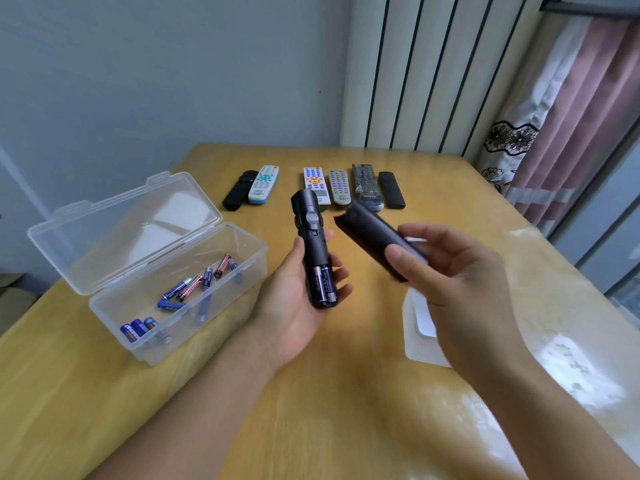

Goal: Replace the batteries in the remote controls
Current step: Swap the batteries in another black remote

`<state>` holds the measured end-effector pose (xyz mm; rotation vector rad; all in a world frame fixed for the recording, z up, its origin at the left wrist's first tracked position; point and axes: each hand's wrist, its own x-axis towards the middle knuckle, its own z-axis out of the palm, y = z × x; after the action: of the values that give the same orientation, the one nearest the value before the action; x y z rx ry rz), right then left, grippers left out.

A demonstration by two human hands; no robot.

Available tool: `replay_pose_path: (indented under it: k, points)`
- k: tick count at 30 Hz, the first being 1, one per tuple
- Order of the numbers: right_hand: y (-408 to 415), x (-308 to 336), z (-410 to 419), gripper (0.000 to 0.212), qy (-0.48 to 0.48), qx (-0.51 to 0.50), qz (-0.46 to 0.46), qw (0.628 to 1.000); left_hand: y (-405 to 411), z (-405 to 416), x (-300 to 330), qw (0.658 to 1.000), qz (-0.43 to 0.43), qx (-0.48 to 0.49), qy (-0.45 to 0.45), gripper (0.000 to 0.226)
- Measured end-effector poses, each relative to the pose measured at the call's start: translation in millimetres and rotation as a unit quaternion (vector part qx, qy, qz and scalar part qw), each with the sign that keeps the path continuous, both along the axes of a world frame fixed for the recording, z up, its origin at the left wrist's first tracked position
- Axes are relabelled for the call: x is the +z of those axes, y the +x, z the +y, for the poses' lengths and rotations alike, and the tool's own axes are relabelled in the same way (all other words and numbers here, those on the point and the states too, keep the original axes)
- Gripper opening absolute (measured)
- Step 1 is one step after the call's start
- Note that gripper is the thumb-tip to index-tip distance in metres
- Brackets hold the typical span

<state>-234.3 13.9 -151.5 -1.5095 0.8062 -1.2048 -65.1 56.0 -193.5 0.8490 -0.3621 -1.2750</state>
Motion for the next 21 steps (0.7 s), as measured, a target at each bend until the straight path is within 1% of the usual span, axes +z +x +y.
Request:
replay_pose_path:
  k: [1, 2, 3, 4, 7, 10, 15, 21]
  points:
    - [4, -2, 2, 0.036, 0.102, 0.053, -0.065, 0.991, -2, 1, 1, 1.000, 0.020, -0.010, -0.010, 0.045]
    - [7, -6, 5, 0.041, 0.171, 0.089, -0.101, 0.976, -4, 1, 1, 0.999, 0.035, -0.021, -0.021, 0.047]
    - [10, -9, 8, 0.042, 0.204, 0.109, -0.107, 0.967, -6, 2, 2, 0.998, 0.044, -0.031, -0.030, 0.050]
    - [12, -12, 10, 0.041, 0.210, 0.116, -0.097, 0.966, -8, 4, 4, 0.997, 0.054, -0.035, -0.038, 0.051]
    - [15, -16, 17, 0.030, 0.163, 0.098, -0.044, 0.981, -6, 7, 8, 0.993, 0.087, -0.029, -0.068, 0.049]
    - [17, -19, 21, 0.016, 0.101, 0.085, 0.001, 0.991, -4, 10, 9, 0.993, 0.056, -0.028, -0.103, 0.050]
    - [21, -20, 23, 0.018, 0.079, 0.071, 0.012, 0.994, -14, 12, 7, 0.990, -0.011, -0.024, -0.139, 0.051]
    - [21, -22, 22, 0.019, 0.059, 0.065, 0.032, 0.996, -19, 15, 3, 0.982, -0.112, -0.020, -0.152, 0.040]
